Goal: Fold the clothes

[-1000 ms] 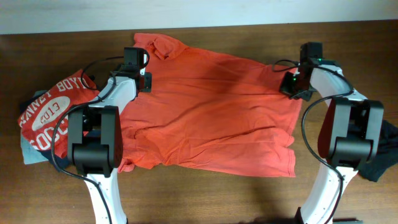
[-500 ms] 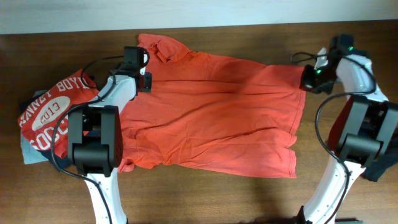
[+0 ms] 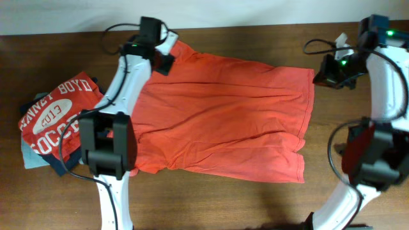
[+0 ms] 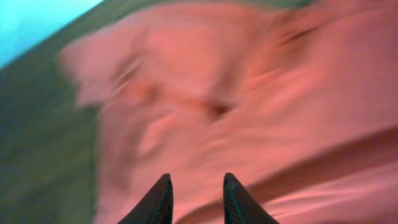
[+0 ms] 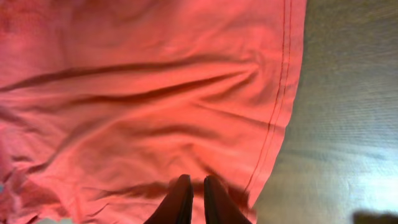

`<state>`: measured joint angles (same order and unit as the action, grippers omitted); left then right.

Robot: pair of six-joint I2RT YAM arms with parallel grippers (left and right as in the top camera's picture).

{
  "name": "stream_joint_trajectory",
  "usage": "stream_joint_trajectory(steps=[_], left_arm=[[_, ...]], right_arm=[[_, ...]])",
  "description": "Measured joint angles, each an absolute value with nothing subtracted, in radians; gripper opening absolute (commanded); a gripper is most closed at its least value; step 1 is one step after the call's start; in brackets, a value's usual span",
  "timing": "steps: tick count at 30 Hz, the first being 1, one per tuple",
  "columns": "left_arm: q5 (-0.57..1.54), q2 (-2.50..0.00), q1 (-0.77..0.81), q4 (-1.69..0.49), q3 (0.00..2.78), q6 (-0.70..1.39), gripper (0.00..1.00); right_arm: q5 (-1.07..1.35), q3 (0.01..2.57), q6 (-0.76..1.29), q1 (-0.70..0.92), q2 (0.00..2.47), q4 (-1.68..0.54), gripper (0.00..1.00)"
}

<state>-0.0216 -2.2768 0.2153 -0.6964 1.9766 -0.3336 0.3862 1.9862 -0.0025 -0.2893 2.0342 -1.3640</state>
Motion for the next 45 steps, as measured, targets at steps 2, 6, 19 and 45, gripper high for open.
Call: stream_joint_trajectory(steps=[2, 6, 19, 45], left_arm=[[0.023, -2.277, 0.246, -0.700, 1.978, -0.377, 0.28], [0.099, -2.292, 0.294, -0.681, 1.978, -0.422, 0.28], [0.168, -2.447, 0.304, -0.629, 1.978, -0.460, 0.28], [0.069, -2.460, 0.180, -0.560, 1.979, -0.305, 0.27]], right_arm=[[0.386, 1.986, 0.002, -0.284, 1.961, -1.387, 0.16], [0.336, 1.996, 0.048, -0.240, 1.825, -1.451, 0.19], [0.133, 1.774, 0.221, 0.130, 1.746, -1.501, 0.20], [0.141, 0.953, 0.307, 0.297, 1.753, -0.884, 0.22]])
